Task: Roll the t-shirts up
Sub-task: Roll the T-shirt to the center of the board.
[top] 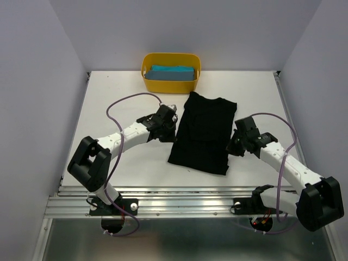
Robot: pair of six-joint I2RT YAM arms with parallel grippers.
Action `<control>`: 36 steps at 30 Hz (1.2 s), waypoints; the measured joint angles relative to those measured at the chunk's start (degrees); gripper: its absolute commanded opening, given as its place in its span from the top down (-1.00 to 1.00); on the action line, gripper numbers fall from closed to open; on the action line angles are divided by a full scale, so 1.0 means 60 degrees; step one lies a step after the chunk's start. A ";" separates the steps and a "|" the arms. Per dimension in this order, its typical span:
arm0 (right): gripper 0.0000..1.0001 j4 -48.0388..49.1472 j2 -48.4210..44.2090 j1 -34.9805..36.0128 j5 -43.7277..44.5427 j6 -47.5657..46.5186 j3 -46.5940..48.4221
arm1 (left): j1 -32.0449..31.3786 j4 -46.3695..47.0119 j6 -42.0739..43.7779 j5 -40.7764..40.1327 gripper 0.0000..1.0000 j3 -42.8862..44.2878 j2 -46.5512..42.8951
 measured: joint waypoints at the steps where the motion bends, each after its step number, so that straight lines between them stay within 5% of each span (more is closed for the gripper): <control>1: 0.87 0.0022 -0.0018 0.0066 -0.0011 0.0066 -0.0047 | -0.0004 0.0029 0.0015 0.0040 1.00 0.0011 0.0000; 10: 0.72 0.0000 0.0131 0.1759 0.0204 0.0816 -0.0415 | -0.0018 0.0448 -0.0131 0.0375 1.00 -0.0565 -0.0215; 14: 0.55 -0.0539 0.0131 0.2845 0.1031 0.1249 -0.0353 | -0.0051 0.0561 -0.0372 0.0466 0.39 -0.1275 -0.0674; 18: 0.55 -0.1013 0.0127 0.3701 0.1687 0.1577 -0.0331 | -0.0051 0.0623 -0.0634 0.0495 0.30 -0.1796 -0.0987; 28: 0.57 -0.0295 0.0834 0.3880 0.2353 0.1938 -0.0871 | -0.0055 0.0703 -0.1071 0.0321 0.28 -0.2295 -0.1570; 30: 0.56 0.0029 0.1315 0.3880 0.2350 0.2011 -0.0900 | -0.0051 0.0798 -0.1180 0.0251 0.00 -0.2375 -0.1581; 36: 0.42 0.0066 0.1184 0.3927 0.2495 0.1978 -0.0849 | -0.0055 0.0907 -0.1457 0.0208 -0.08 -0.2758 -0.1581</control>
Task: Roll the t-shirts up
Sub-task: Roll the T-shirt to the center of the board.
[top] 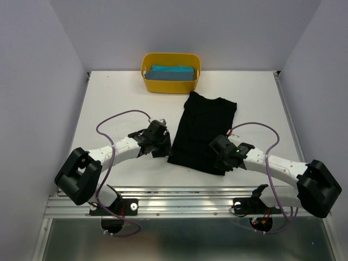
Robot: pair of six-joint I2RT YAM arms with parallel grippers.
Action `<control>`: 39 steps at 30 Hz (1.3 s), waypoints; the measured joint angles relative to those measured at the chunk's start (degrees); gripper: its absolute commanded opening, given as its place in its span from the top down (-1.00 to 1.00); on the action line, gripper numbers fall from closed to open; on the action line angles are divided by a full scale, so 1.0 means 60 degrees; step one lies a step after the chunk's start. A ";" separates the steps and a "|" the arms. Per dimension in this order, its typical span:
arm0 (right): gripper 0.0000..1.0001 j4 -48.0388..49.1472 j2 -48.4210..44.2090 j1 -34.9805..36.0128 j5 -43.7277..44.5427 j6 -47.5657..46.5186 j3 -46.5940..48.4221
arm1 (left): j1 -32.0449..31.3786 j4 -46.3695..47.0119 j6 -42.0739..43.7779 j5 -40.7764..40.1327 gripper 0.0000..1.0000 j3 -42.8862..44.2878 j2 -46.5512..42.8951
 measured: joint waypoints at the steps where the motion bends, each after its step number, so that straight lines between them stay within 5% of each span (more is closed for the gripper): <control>1: 0.41 -0.0044 -0.0244 0.0000 0.0095 0.0004 -0.0011 | 0.0004 0.0040 -0.0018 0.0000 -0.08 -0.0051 0.0000; 8: 0.00 -0.0492 -0.2160 0.0000 0.0801 0.0277 -0.0262 | 0.0000 0.0324 -0.0331 -0.0007 0.02 -0.0393 0.0004; 16: -0.15 -0.0623 -0.2663 0.0000 0.0255 0.1552 -0.1683 | 0.0004 0.0878 -0.0710 -0.0033 0.20 -0.0889 0.0266; 25: 0.03 -0.0120 -0.3643 0.0000 -0.0182 0.2550 -0.2353 | 0.0004 0.1122 -0.0903 -0.0036 1.00 -0.0973 0.0266; 32: 0.17 -0.0113 -0.3621 0.0000 -0.0506 0.2677 -0.2361 | 0.0004 0.1133 -0.0976 -0.0055 1.00 -0.0994 0.0266; 36: 0.62 -0.0106 -0.3581 0.0000 -0.0597 0.2739 -0.2361 | 0.0004 0.1129 -0.1078 -0.0102 1.00 -0.1053 0.0219; 39: 0.76 -0.0051 -0.3585 0.0000 -0.0645 0.2787 -0.2350 | 0.0004 0.1075 -0.1078 -0.0157 1.00 -0.1075 0.0066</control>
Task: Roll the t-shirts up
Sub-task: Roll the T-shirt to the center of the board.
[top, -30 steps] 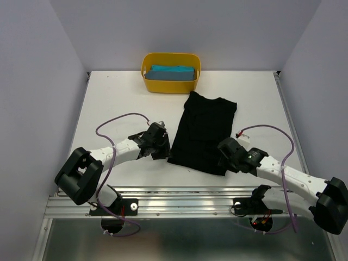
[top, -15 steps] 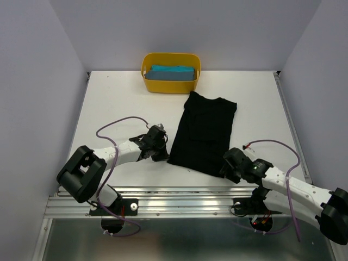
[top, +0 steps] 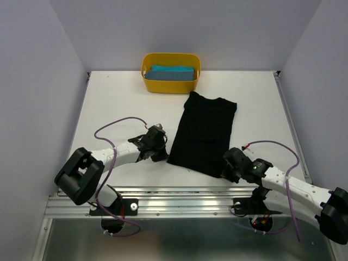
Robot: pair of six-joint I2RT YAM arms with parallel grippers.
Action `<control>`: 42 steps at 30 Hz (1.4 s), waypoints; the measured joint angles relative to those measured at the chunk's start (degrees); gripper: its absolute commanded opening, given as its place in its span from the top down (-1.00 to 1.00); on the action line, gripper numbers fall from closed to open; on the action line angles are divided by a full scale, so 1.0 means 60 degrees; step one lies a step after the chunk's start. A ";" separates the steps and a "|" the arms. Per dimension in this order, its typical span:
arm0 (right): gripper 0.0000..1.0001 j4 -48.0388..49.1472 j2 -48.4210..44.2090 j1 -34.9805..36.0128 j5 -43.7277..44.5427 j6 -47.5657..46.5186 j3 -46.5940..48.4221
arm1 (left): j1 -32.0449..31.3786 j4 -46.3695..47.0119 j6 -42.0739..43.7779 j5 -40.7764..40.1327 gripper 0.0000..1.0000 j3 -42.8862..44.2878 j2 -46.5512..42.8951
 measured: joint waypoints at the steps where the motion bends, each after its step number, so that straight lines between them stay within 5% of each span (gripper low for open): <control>1: 0.74 -0.0004 0.0000 0.0000 -0.0004 0.0015 0.0011 | 0.0000 -0.0022 0.0000 -0.0022 1.00 0.0000 -0.0058; 6: 0.15 -0.0047 0.0000 0.0000 -0.0015 0.0066 0.0066 | 0.0000 -0.0229 0.0000 -0.0120 0.96 0.0000 -0.0310; 9: 0.14 -0.0197 0.0004 0.0000 -0.0018 0.0051 0.0066 | 0.0000 -0.0317 0.0022 -0.0138 0.25 0.0000 -0.0393; 12: 0.13 -0.0510 -0.0011 0.0000 -0.0025 0.0047 0.0113 | 0.0000 -0.0415 0.0047 -0.0189 -0.12 0.0004 -0.0525; 24: 0.13 -0.0984 -0.0495 0.0000 -0.0055 0.0044 0.0310 | 0.0004 -0.0142 -0.0022 -0.0022 -0.14 -0.0463 -0.0918; 33: 0.42 -0.0098 0.0681 0.0000 -0.0251 -0.0102 0.0306 | 0.0000 0.0215 -0.0022 0.0222 0.08 -0.0561 -0.0557; 35: 0.56 -0.0007 0.0714 0.0000 -0.0251 -0.0117 0.0306 | 0.0000 0.0266 -0.0033 0.0251 0.26 -0.0561 -0.0535; 39: 0.82 0.0106 0.0743 0.0000 -0.0248 -0.0127 0.0306 | 0.0000 0.0353 0.0047 0.0339 1.00 -0.0561 -0.0455; 42: 0.99 0.0069 0.0696 0.0000 -0.0208 -0.0109 0.0306 | 0.0000 0.0426 0.0073 0.0430 1.00 -0.0561 -0.0426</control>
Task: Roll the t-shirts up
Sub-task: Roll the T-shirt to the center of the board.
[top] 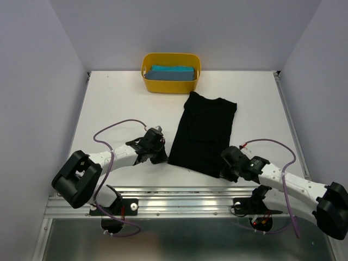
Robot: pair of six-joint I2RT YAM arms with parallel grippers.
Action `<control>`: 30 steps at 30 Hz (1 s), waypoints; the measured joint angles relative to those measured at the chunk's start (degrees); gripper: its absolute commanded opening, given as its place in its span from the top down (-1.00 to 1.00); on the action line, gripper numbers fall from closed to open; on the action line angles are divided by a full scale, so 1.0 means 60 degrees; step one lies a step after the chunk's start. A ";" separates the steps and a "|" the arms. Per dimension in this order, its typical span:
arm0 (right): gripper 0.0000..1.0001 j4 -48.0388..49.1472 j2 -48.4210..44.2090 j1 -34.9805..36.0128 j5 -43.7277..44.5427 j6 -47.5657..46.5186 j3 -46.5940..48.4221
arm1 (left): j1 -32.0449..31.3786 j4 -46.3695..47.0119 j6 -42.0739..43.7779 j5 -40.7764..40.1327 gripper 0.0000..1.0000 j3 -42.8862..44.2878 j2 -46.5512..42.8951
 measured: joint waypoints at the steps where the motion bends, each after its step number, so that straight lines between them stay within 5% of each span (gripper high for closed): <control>1: 0.99 -0.0026 -0.0044 0.0000 0.0018 0.0004 0.0000 | 0.0004 0.0018 0.0004 0.0040 1.00 0.0000 0.0000; 30: 0.97 -0.1413 0.0076 0.0000 0.1253 -0.0568 0.1621 | 0.0087 -0.1246 0.0182 -0.0372 1.00 0.1916 -0.0324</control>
